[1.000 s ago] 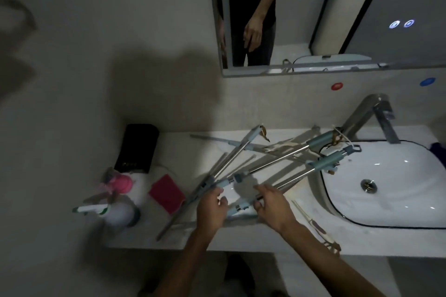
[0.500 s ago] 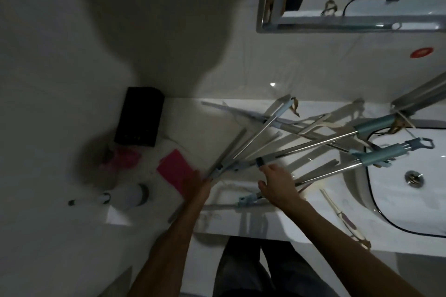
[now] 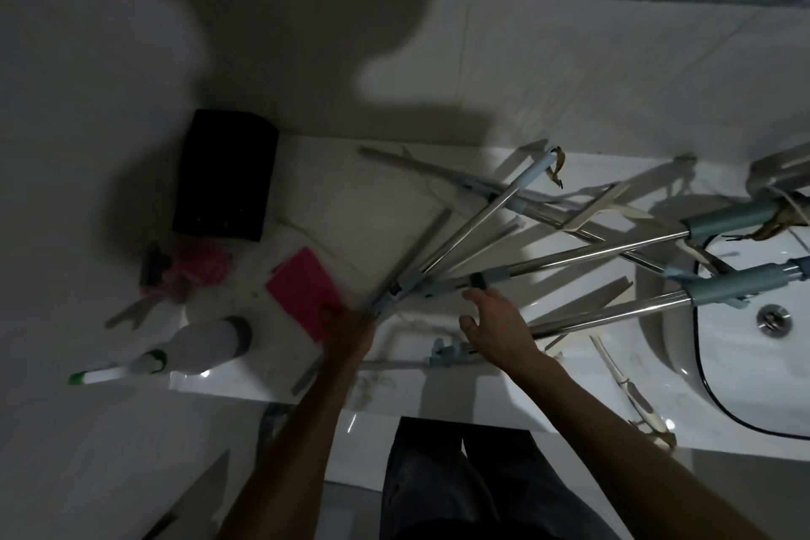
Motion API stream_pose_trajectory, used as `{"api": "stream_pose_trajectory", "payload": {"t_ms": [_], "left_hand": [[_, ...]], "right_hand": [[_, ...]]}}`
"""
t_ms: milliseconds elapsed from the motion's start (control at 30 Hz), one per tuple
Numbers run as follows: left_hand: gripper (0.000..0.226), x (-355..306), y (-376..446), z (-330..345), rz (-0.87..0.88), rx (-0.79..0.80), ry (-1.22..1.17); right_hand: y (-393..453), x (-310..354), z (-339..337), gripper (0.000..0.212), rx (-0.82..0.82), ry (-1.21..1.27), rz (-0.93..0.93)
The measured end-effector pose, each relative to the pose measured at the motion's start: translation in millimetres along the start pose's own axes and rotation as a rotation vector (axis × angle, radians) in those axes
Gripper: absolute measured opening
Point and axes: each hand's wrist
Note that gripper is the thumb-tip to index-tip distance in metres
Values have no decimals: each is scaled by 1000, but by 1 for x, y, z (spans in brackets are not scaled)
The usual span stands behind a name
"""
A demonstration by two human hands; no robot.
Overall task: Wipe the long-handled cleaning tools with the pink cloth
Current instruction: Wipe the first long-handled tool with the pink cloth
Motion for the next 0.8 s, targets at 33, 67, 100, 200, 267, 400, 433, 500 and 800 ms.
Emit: {"api": "stream_pose_trajectory", "payload": {"t_ms": [33, 67, 100, 200, 267, 400, 433, 500, 800], "left_hand": [[55, 0, 0, -1, -27, -26, 5], [60, -3, -3, -3, -57, -58, -14], [56, -5, -3, -4, -62, -114, -80], [30, -20, -12, -16, 3, -217, -219], [39, -38, -24, -28, 78, -218, -328], [35, -84, -63, -48, 317, -109, -457], [31, -94, -72, -49, 361, -66, -478], [20, -112, -85, -47, 439, 5, -501], [12, -167, -122, 1, 514, 70, -548]], "right_hand": [[1, 1, 0, 45, -1, 6, -1], [1, 2, 0, 45, -1, 12, 0], [2, 3, 0, 45, -2, 17, -1], [2, 7, -2, 46, -18, 35, -25], [0, 13, -5, 47, -33, 45, -56], [-5, 26, -15, 59, -103, 110, -114], [-7, 27, -20, 63, -135, 131, -132], [-12, 27, -30, 62, -180, 153, -161], [-50, -29, -69, 19, -367, 316, 100]]}}
Point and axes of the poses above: each hand's wrist, its own y-axis towards the middle knuckle, its own z-axis out of the palm, x = y × z, and after that the axes turned 8 degrees about y, right-handed
